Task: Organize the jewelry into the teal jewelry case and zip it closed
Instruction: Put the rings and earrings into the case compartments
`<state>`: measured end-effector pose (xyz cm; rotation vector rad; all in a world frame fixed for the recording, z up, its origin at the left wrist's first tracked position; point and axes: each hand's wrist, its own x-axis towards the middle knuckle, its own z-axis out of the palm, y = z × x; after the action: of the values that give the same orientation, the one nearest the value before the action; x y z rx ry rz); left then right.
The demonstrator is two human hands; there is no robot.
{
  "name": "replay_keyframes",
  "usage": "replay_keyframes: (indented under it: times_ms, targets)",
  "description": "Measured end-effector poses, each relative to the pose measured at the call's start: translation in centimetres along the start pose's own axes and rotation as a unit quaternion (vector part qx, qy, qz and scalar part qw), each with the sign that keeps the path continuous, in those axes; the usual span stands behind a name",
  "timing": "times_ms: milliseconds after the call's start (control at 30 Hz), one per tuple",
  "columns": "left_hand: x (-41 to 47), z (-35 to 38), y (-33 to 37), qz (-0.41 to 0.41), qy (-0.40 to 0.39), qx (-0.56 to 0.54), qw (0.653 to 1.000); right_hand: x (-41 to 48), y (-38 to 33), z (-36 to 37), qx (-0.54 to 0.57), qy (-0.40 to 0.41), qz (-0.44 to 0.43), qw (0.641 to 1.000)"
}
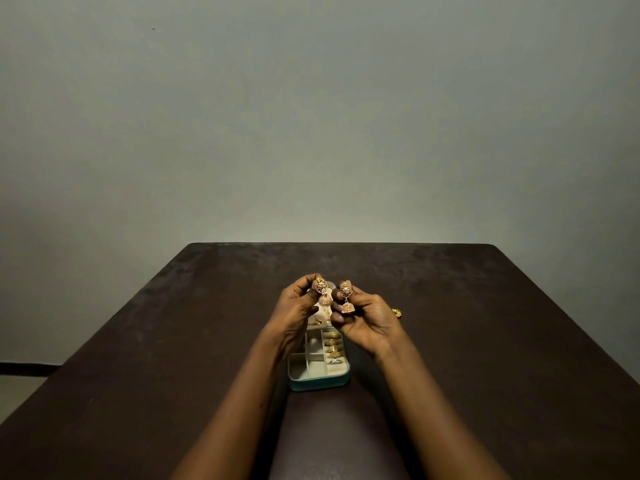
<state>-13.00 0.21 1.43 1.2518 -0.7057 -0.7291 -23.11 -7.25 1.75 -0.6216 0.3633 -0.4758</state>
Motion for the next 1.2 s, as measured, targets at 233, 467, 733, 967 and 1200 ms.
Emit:
replay_keyframes:
  times_ms: [233, 467, 733, 967, 1200]
  targets:
    - [-0.5, -0.8, 0.4, -0.004, -0.026, 0.016, 1.000, 0.0, 0.5, 0.1, -0.055, 0.030, 0.017, 0.998]
    - [-0.2, -2.1, -0.5, 0.003, -0.027, 0.119, 0.992, 0.4, 1.7, 0.0, -0.174, 0.049, -0.055, 0.982]
    - [-0.5, -3.7, -2.6, -0.025, 0.064, 0.312, 0.948, 0.9, 3.8, -1.3, -0.456, 0.110, -0.128, 0.874]
    - [-0.7, -4.1, -2.9, -0.033, 0.033, 0.338, 0.940, 1.7, 4.9, -1.8, -0.574, 0.139, -0.126, 0.797]
    - [-0.7, -4.5, -3.5, -0.044, 0.033, 0.413, 0.909, 2.1, 5.7, -2.0, -0.641, 0.172, -0.141, 0.735]
